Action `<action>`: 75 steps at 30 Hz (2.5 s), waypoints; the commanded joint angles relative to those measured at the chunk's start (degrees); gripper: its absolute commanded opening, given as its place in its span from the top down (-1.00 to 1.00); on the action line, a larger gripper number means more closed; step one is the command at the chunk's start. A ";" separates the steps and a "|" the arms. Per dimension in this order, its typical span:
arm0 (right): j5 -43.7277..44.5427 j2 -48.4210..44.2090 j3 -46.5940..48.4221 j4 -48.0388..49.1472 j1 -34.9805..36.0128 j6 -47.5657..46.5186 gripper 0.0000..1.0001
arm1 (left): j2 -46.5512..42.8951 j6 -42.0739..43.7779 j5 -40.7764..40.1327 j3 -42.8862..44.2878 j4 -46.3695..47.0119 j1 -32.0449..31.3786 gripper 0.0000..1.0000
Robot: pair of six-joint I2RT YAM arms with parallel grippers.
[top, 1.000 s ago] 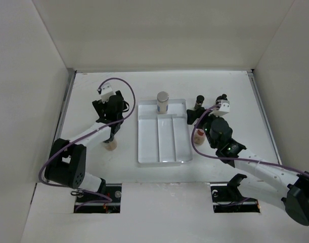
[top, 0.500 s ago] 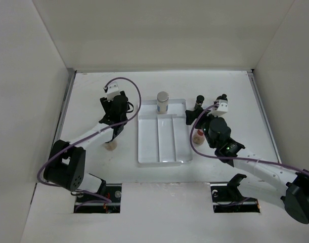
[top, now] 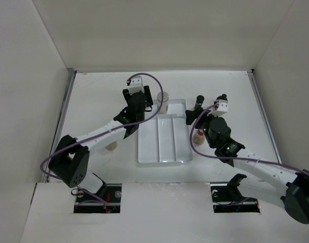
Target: Organize the condiment bottles
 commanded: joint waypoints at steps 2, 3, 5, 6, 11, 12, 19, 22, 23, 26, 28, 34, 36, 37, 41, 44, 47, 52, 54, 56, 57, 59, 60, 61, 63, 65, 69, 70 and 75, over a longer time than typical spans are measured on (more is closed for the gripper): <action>-0.45 -1.03 2.39 2.61 0.57 -0.33 -0.59 | 3.76 0.48 1.32 4.01 7.81 -0.40 0.30; -0.54 -1.03 2.39 2.61 0.66 -0.42 -0.59 | 4.90 0.48 1.41 4.10 8.16 -0.31 0.30; -0.54 -1.46 2.39 2.61 0.66 -0.59 -0.59 | 7.01 0.57 1.15 3.84 9.04 -0.31 0.29; -0.54 -1.55 2.39 2.69 0.66 -0.59 -0.59 | 7.89 0.66 0.97 3.66 9.56 -0.40 0.28; -0.54 -1.29 2.39 2.61 0.66 -0.59 -0.60 | 11.50 0.39 0.62 2.17 10.97 -0.49 0.12; -0.45 -1.20 2.39 2.61 0.66 -0.68 -0.60 | 11.85 0.31 0.62 1.82 11.41 -0.66 0.07; 0.33 -1.29 2.30 2.61 0.66 -1.12 -0.87 | 10.63 -0.48 0.09 -0.56 11.94 -1.19 -0.59; 1.48 -1.29 2.47 1.65 0.66 -1.38 -0.85 | 7.56 -0.49 0.09 -1.52 11.94 -1.46 -0.79; 2.00 -1.12 2.83 0.77 0.66 -1.47 -0.81 | 6.42 -0.49 0.09 -2.14 12.29 -1.54 -0.84; 4.11 -0.59 3.88 -2.22 0.66 -1.74 -0.50 | 2.90 -0.49 -0.52 -3.98 13.26 -1.72 -1.00; 5.52 -1.20 4.06 -5.20 0.66 -1.74 0.38 | 0.18 -0.49 -0.96 -5.47 13.61 -2.16 -1.00; 13.51 -4.54 3.10 -17.76 0.66 -0.68 -0.06 | -9.75 0.13 -1.05 -14.52 22.04 -5.67 -1.00; 14.13 -5.85 2.83 -21.46 0.66 -0.51 -0.56 | -12.92 0.22 -0.87 -18.03 23.97 -6.90 -1.00; 14.22 -6.21 2.83 -23.21 0.75 -0.24 -0.69 | -14.06 -0.22 -1.13 -19.96 25.46 -7.43 -1.00; 12.74 -5.16 3.00 -28.50 0.75 1.16 -0.89 | -13.90 -2.68 0.53 -26.65 32.76 -10.50 -1.00; 9.75 -2.79 2.83 -28.95 -0.48 1.60 -0.85 | -11.01 -2.86 2.02 -28.68 37.59 -11.83 -1.00; 6.85 -0.33 3.53 -29.03 -1.53 3.01 -0.79 | -7.75 -2.60 3.60 -29.21 42.87 -11.39 -1.00; 4.21 3.10 3.97 -27.89 -3.29 4.24 -0.64 | -5.99 -2.33 4.58 -30.18 44.99 -11.83 -1.00; 3.86 4.68 4.32 -27.63 -4.17 4.68 -0.53 | -5.55 -2.33 4.84 -30.18 45.16 -11.65 -1.00; 3.42 5.82 4.50 -26.93 -4.35 4.16 -0.35 | -4.94 -2.33 4.84 -30.53 45.16 -11.91 -1.00; 3.24 6.09 4.50 -26.58 -4.35 4.07 -0.27 | -4.58 -2.33 4.84 -30.53 45.25 -12.00 -1.00; 3.32 6.97 4.93 -26.31 -4.52 3.98 0.03 | -4.05 -2.42 4.84 -30.09 45.34 -11.57 -1.00; 3.33 7.23 5.20 -26.22 -4.53 3.89 0.10 | -3.97 -2.42 4.84 -30.00 45.34 -11.48 -1.00; 3.67 7.24 5.55 -26.22 -4.44 3.63 0.18 | -4.23 -2.51 4.84 -30.18 45.34 -11.48 -1.00; 6.82 4.71 6.34 -25.44 -4.26 2.75 0.22 | -4.49 -2.60 4.58 -30.53 45.34 -11.56 -1.00; 9.20 2.33 7.83 -24.21 -2.95 1.44 0.22 | -4.14 -2.60 4.75 -30.18 45.43 -11.30 -1.00; 8.08 5.02 14.50 -18.68 -1.71 -3.13 0.21 | -3.26 -2.95 4.84 -30.18 45.43 -11.39 -1.00; 7.38 7.47 16.17 -16.66 -1.71 -4.62 0.21 | -3.09 -2.95 4.84 -30.18 45.43 -11.48 -1.00; 3.07 21.18 23.56 -6.11 -2.76 -6.92 0.23 | -2.82 -2.95 4.67 -30.53 45.52 -11.13 -1.00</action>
